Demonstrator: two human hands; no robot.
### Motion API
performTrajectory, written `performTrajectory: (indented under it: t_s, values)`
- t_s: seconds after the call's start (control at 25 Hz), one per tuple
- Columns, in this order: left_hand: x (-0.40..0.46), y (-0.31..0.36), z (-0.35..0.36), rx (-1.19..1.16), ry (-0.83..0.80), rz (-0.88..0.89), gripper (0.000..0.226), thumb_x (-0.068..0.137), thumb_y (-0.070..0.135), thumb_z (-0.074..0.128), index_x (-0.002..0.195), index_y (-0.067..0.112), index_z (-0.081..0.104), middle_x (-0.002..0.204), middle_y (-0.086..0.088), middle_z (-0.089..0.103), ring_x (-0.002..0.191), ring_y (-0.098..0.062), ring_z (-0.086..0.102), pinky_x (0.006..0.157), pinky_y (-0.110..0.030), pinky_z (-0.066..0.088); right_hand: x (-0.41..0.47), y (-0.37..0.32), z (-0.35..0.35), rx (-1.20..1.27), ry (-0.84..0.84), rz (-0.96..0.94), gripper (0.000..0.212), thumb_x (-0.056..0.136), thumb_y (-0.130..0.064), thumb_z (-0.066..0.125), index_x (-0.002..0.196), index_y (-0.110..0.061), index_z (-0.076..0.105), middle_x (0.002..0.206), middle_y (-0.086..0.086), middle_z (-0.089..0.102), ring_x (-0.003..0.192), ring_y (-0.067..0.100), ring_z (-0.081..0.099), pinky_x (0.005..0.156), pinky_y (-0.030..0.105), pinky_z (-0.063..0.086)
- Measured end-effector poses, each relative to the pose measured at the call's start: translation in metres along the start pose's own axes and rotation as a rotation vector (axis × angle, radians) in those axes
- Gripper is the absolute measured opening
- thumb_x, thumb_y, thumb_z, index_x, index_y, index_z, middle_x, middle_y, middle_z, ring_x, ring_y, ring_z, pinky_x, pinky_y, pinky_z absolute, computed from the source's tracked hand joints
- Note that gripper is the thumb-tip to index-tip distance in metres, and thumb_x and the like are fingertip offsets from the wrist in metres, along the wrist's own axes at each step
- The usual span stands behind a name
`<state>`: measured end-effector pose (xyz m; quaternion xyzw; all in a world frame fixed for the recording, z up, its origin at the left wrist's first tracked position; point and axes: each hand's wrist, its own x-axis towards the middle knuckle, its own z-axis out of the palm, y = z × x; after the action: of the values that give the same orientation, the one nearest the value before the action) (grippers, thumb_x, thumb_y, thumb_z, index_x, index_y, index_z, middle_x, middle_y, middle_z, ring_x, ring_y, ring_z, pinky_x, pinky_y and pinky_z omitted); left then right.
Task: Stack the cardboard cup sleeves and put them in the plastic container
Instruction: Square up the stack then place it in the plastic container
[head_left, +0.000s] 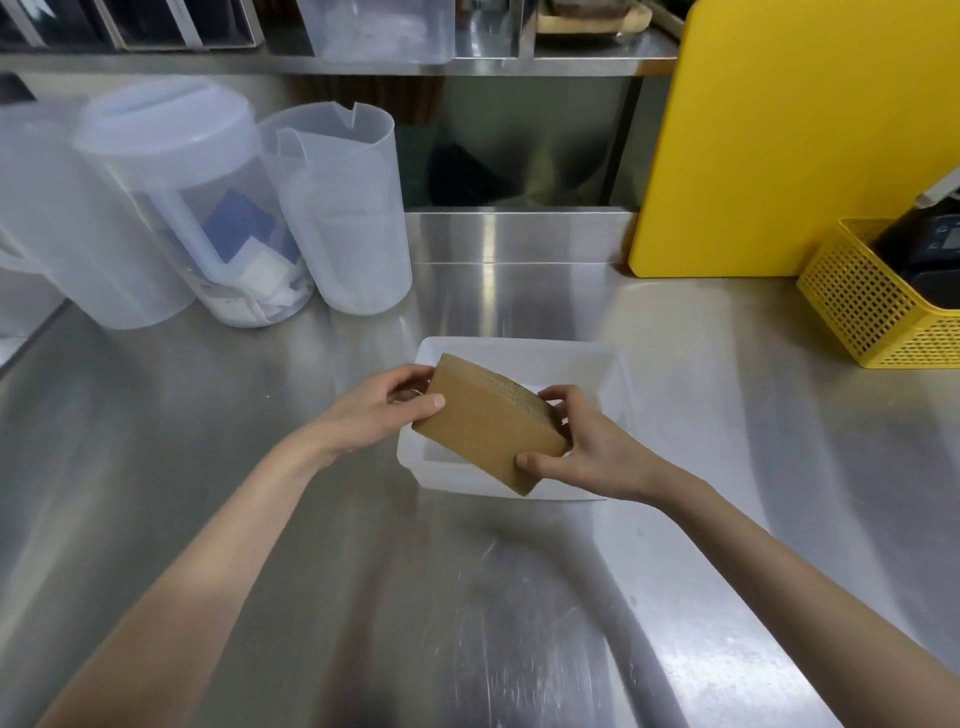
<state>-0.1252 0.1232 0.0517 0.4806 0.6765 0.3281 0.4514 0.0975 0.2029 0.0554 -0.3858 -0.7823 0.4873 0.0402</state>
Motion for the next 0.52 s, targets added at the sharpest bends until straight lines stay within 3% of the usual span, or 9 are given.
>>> performTrajectory:
  t_s: [0.12,0.2,0.36,0.52]
  values:
    - [0.028,0.013,-0.011,0.071,0.021,-0.023,0.056,0.072,0.044,0.061,0.12,0.017,0.052,0.114,0.003,0.056,0.105,-0.01,0.052,0.085,-0.013,0.039,0.019,-0.004,0.001,0.051,-0.007,0.074,0.069,0.081,-0.03,0.065,0.131,-0.009,0.023,0.092,-0.008,0.051,0.09,0.017,0.054,0.076,0.024,0.044]
    - [0.045,0.02,-0.016,0.132,0.019,-0.038,0.036,0.086,0.03,0.056,0.119,0.015,0.053,0.114,0.001,0.055,0.104,-0.011,0.05,0.081,-0.013,0.038,0.031,-0.006,0.002,0.051,-0.032,0.128,0.065,0.081,-0.036,0.062,0.128,-0.008,0.026,0.098,-0.002,0.055,0.092,0.019,0.055,0.079,0.027,0.043]
    - [0.078,0.026,-0.022,0.297,-0.022,-0.1,0.033,0.087,0.032,0.051,0.116,0.016,0.056,0.113,0.001,0.057,0.105,-0.013,0.051,0.091,-0.023,0.035,0.053,-0.003,0.006,0.012,-0.103,0.217,0.058,0.082,-0.045,0.057,0.12,-0.007,0.034,0.115,0.006,0.057,0.099,0.02,0.053,0.079,0.028,0.039]
    - [0.102,0.021,-0.023,0.48,-0.083,-0.106,0.036,0.085,0.037,0.051,0.114,0.017,0.059,0.11,0.001,0.059,0.104,-0.016,0.053,0.094,-0.028,0.041,0.072,0.005,0.018,0.081,-0.198,0.288,0.058,0.083,-0.046,0.053,0.12,-0.004,0.039,0.113,0.009,0.057,0.105,0.023,0.058,0.075,0.026,0.042]
